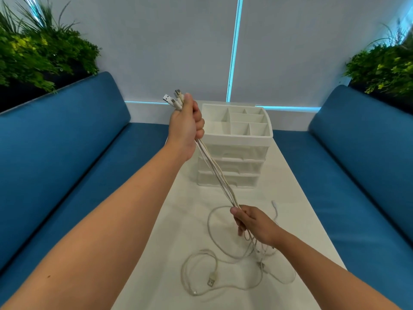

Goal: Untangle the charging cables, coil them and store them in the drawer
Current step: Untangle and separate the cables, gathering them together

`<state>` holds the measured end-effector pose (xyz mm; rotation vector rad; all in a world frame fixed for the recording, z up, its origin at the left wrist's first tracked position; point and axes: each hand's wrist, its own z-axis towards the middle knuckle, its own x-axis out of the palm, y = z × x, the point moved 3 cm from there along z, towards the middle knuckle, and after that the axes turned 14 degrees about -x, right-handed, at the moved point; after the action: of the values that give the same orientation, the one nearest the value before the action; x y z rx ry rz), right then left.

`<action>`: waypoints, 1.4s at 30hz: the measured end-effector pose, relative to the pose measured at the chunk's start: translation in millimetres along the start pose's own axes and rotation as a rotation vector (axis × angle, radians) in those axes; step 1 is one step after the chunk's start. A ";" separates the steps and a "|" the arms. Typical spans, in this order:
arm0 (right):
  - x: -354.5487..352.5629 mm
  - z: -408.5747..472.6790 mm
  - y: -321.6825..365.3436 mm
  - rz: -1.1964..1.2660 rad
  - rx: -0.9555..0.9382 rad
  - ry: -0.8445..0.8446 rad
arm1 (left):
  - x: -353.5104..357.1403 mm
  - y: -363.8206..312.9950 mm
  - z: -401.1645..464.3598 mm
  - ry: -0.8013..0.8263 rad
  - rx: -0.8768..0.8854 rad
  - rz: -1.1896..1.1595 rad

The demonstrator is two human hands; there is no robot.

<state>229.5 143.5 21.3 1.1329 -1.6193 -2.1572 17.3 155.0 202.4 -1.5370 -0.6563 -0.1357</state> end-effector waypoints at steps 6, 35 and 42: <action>-0.4 -3.3 -9.9 -0.160 0.025 0.029 | 4.3 -7.1 3.0 -0.006 0.007 -0.007; -5.9 69.7 116.3 0.440 -0.166 -0.270 | 7.8 28.1 -6.1 0.191 -0.020 0.161; -14.5 62.8 110.0 0.523 -0.113 -0.199 | 5.3 34.7 -6.7 0.178 -0.001 0.250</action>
<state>167.3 156.5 131.7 0.4055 -1.6165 -2.0157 40.3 152.5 175.2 -1.5736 -0.3209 -0.0821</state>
